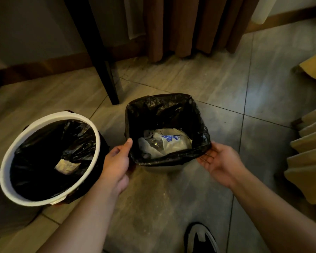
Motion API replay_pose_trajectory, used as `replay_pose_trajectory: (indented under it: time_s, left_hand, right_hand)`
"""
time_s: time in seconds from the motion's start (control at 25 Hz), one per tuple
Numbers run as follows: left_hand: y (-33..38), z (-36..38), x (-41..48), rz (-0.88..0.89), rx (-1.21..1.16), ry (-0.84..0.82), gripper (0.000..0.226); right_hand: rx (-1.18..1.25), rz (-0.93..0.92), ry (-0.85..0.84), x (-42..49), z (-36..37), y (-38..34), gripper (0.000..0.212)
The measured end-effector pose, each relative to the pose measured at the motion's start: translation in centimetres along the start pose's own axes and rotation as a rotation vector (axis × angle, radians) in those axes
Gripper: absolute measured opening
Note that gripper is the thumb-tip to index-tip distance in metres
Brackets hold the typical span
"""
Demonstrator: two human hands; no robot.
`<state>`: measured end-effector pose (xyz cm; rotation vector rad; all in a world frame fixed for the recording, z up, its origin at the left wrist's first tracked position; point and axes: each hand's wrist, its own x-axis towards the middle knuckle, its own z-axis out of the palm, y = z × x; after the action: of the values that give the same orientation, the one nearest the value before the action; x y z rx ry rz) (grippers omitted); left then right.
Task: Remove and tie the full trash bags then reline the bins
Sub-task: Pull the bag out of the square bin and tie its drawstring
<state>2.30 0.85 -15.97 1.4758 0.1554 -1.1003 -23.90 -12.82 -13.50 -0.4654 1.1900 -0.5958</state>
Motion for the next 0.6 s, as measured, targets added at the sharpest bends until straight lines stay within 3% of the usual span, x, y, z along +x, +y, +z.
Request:
replay_pose_trajectory:
  time_s: [0.28, 0.48, 0.52, 0.6]
  left_hand:
    - [-0.3, 0.5, -2.2, -0.006, -0.141, -0.037, 0.012]
    - [-0.6, 0.9, -2.9, 0.090, -0.084, -0.027, 0.012]
    - [-0.8, 1.1, -2.9, 0.113, -0.056, -0.018, 0.014]
    - [-0.9, 1.4, -2.9, 0.171, 0.026, 0.020, 0.018]
  right_hand:
    - [-0.027, -0.096, -0.014, -1.1, -0.1, -0.5, 0.024]
    - [-0.068, -0.235, 0.023, -1.7, 0.0, -1.7, 0.014]
    - [-0.150, -0.284, 0.060, -1.9, 0.0, -1.7, 0.016]
    - [-0.583, -0.513, 0.150, -2.2, 0.0, -1.8, 0.026]
